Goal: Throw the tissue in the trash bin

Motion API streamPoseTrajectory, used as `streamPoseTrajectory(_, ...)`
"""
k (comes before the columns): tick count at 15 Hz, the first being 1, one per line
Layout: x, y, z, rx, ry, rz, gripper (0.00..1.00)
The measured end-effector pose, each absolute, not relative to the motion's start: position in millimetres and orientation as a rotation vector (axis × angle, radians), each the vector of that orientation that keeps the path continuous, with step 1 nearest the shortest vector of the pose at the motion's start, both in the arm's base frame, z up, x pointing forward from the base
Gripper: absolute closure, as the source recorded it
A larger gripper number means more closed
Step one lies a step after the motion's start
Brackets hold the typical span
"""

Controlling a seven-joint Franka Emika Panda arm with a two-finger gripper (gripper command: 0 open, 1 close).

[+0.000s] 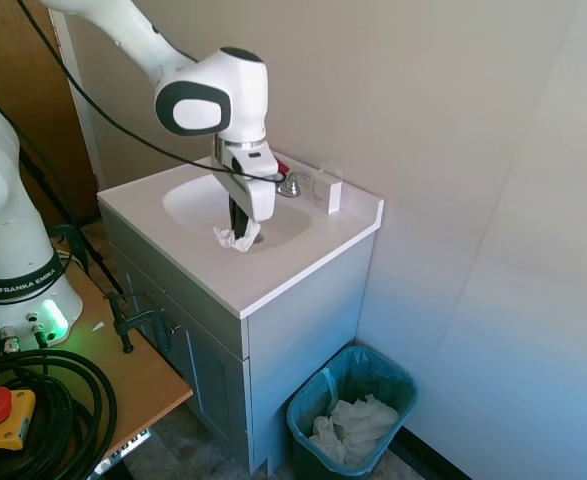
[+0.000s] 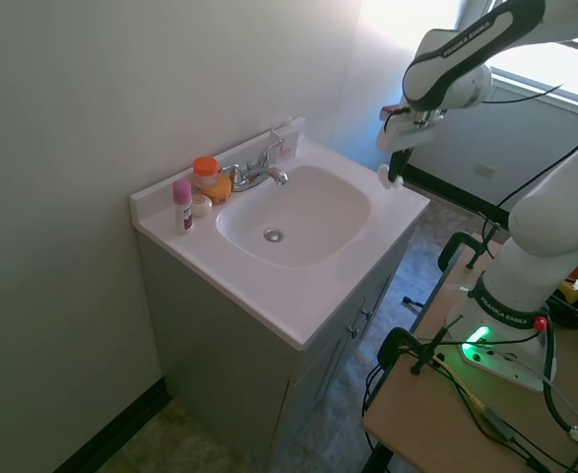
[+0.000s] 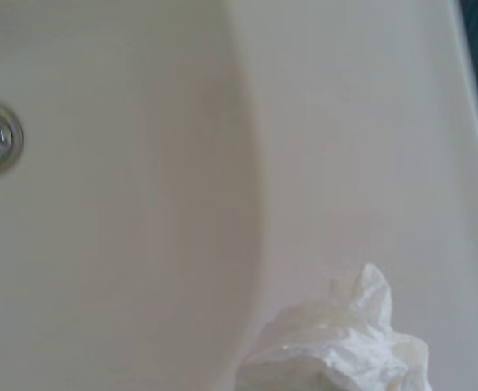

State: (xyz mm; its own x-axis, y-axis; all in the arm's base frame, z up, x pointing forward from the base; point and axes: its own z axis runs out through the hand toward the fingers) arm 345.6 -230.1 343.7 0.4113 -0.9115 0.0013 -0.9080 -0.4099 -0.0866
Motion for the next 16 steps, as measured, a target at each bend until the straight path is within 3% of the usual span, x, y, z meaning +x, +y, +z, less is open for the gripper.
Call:
streamPoseTrajectory(3,358,-289,383,-2.396,1.817,-0.218,1.0)
streamPoseTrajectory(5,368,-336,375,-2.265,1.954,-0.28,1.0)
streamPoseTrajectory(8,384,-403,340,-2.093,2.166,-0.333,1.0)
streamPoseTrajectory(13,435,-455,244,-2.01,2.304,-0.249,1.0)
streamPoseTrajectory(14,444,-460,225,-2.023,2.311,-0.229,0.0)
streamPoseTrajectory(16,456,-462,198,-2.053,2.309,-0.184,0.0)
